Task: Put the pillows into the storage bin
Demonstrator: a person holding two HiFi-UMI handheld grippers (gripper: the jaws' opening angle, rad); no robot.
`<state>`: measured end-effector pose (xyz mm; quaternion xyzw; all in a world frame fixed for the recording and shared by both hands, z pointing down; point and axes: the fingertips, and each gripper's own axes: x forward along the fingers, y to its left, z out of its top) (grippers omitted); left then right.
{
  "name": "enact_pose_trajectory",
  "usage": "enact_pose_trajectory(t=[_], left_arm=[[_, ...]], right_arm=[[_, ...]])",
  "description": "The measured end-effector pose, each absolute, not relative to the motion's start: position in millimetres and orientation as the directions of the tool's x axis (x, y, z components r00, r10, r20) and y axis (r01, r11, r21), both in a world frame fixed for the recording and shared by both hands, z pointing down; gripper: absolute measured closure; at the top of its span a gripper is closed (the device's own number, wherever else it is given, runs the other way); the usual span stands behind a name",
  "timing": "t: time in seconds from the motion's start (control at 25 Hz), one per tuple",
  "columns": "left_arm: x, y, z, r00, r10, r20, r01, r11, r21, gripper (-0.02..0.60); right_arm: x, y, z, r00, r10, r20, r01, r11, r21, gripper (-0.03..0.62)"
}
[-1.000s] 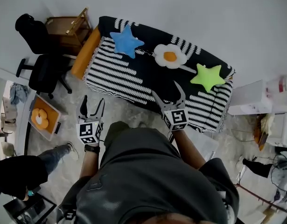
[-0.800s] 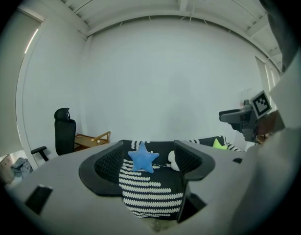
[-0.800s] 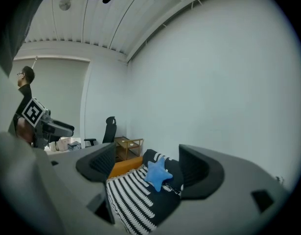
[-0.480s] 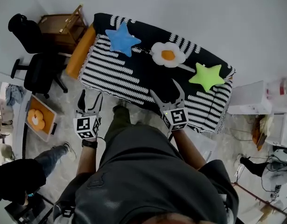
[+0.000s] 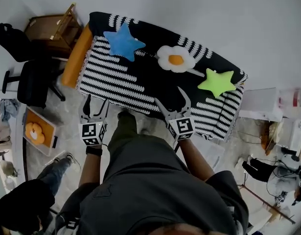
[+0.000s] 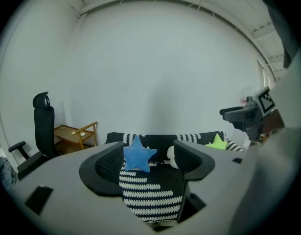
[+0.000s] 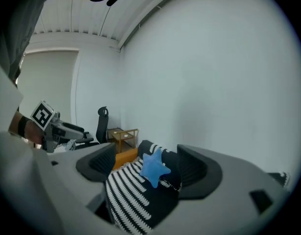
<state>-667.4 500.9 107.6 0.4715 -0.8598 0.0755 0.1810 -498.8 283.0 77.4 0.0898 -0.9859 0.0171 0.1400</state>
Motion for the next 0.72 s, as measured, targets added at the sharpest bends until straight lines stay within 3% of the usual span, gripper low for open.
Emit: enact_pose_trajectory(t=[0.72], left_arm=[[-839,437,223,-0.470,-0.732,0.493,-0.803,0.586,0.106,0.267]], right_arm=[[-767,200,218,-0.910,-0.102,0.401,-0.131,0.990,-0.046,0.204]])
